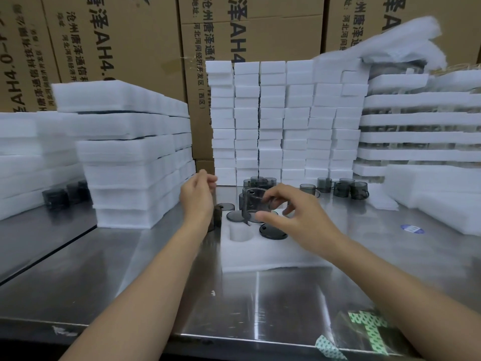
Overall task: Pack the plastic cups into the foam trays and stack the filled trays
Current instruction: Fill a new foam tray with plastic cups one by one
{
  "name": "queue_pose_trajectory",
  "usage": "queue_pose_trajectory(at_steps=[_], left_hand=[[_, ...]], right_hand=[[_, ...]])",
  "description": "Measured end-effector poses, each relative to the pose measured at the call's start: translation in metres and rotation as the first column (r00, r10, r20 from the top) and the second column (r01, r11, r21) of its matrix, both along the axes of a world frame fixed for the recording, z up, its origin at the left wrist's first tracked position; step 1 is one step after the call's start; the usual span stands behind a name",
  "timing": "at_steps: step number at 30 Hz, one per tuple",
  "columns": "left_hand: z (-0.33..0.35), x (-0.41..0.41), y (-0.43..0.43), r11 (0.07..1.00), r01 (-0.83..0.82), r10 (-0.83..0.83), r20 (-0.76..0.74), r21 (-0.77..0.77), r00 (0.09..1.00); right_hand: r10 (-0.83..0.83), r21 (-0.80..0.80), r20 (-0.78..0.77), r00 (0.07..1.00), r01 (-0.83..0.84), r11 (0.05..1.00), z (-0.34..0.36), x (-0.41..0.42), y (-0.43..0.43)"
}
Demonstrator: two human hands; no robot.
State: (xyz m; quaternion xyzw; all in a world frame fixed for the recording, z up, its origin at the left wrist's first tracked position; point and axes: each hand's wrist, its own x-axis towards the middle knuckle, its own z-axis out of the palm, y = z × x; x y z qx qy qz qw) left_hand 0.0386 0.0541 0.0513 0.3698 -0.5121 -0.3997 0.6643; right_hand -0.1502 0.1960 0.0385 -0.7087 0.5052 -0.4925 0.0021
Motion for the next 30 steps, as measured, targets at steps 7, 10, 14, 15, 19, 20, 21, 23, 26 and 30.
queue_pose_trajectory(at_steps=[7, 10, 14, 15, 19, 20, 21, 23, 26, 30], left_hand=[[-0.023, 0.007, -0.022, 0.972, -0.233, 0.223, 0.247, 0.013, 0.943], [-0.026, 0.008, -0.024, 0.964, -0.266, 0.259, 0.309, -0.018, 0.915], [-0.027, 0.008, -0.025, 0.960, -0.276, 0.276, 0.349, -0.050, 0.896], [-0.027, 0.008, -0.024, 0.960, -0.275, 0.276, 0.353, -0.055, 0.894], [-0.028, 0.008, -0.023, 0.964, -0.257, 0.265, 0.365, -0.071, 0.893], [-0.028, 0.008, -0.022, 0.965, -0.253, 0.262, 0.367, -0.073, 0.893], [-0.028, 0.008, -0.021, 0.965, -0.249, 0.260, 0.368, -0.076, 0.893], [-0.028, 0.009, -0.020, 0.966, -0.244, 0.258, 0.369, -0.085, 0.893], [-0.028, 0.009, -0.020, 0.967, -0.237, 0.255, 0.378, -0.096, 0.890], [-0.027, 0.009, -0.020, 0.964, -0.238, 0.265, 0.380, -0.117, 0.886]], right_hand=[[-0.142, -0.028, -0.298, 0.944, 0.140, 0.990, -0.012, 0.029, 0.001], [-0.159, -0.030, -0.355, 0.921, 0.159, 0.987, -0.013, 0.035, 0.005], [-0.151, -0.042, -0.342, 0.927, 0.145, 0.989, -0.014, 0.033, 0.006], [-0.150, -0.034, -0.340, 0.928, 0.148, 0.988, -0.014, 0.033, 0.006], [-0.161, 0.021, -0.345, 0.925, 0.179, 0.984, -0.011, 0.033, 0.006], [-0.159, 0.027, -0.343, 0.926, 0.179, 0.984, -0.010, 0.033, 0.007], [-0.160, 0.025, -0.342, 0.926, 0.179, 0.983, -0.009, 0.033, 0.007], [-0.173, 0.013, -0.349, 0.921, 0.190, 0.982, -0.009, 0.034, 0.008], [-0.166, 0.037, -0.363, 0.917, 0.192, 0.981, -0.008, 0.034, 0.010], [-0.158, -0.121, -0.319, 0.934, 0.125, 0.985, -0.008, 0.037, 0.016]])
